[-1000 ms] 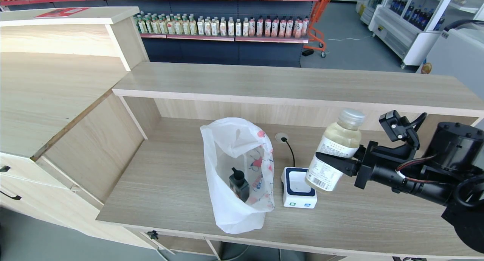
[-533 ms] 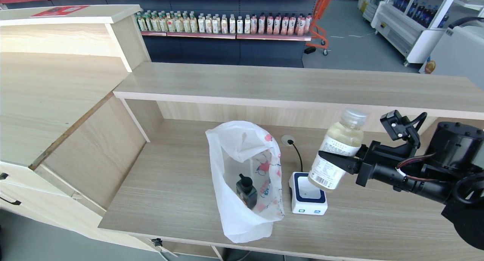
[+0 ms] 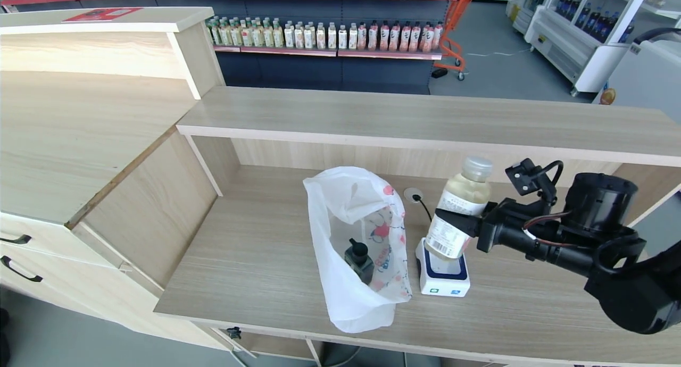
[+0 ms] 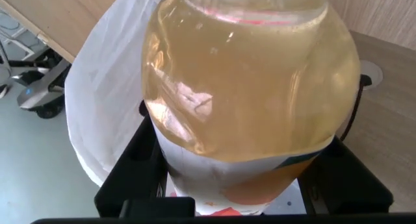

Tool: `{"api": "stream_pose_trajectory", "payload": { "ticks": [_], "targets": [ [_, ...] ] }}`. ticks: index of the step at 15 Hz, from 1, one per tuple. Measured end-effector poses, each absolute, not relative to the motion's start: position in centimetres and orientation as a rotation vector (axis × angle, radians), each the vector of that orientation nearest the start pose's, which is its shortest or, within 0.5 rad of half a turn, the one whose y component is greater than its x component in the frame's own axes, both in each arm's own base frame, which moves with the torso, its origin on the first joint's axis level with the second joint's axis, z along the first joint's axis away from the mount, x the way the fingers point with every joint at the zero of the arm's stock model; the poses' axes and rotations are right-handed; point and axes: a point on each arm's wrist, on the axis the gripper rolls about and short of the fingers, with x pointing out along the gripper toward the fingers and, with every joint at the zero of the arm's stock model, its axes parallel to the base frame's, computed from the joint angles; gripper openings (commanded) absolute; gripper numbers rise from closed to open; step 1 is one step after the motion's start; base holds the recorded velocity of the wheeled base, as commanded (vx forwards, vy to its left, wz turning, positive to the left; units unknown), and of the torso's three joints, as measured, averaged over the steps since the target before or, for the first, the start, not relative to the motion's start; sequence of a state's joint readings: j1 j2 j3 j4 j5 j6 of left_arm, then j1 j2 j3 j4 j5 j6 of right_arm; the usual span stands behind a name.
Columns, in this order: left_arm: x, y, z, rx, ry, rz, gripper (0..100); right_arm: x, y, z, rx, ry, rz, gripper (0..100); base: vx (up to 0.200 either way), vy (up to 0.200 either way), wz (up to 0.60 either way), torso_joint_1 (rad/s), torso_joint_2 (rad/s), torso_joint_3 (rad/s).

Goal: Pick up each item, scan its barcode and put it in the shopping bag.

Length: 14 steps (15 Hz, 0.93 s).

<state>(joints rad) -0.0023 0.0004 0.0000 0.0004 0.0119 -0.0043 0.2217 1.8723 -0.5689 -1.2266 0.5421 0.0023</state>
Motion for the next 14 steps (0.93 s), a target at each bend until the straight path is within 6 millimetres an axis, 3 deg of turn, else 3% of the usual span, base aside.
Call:
{"api": "stream_pose_trajectory", "payload": {
  "ticks": [4,7,11,14],
  "targets": [
    [-2.3,0.0,7.5,-0.004,0.000,0.010,100,32.6,8.8,10.1,0.014,0.097,0.750,0,0.000,0.000,0.00,0.000,0.00,0.000],
    [-2.3,0.0,7.5,-0.004,0.000,0.010,100,33.7,10.6,8.4,0.016,0.121,0.791,0,0.000,0.000,0.00,0.000,0.00,0.000],
    [-2.3,0.0,7.5,-0.004,0.000,0.010,100,35.3,13.1,7.9,0.009,0.083,0.843,0,0.000,0.000,0.00,0.000,0.00,0.000],
    [-2.3,0.0,7.5,-0.004,0.000,0.010,100,37.6,15.3,8.7,0.002,0.007,0.879,0,0.000,0.000,0.00,0.000,0.00,0.000]
  ]
}}
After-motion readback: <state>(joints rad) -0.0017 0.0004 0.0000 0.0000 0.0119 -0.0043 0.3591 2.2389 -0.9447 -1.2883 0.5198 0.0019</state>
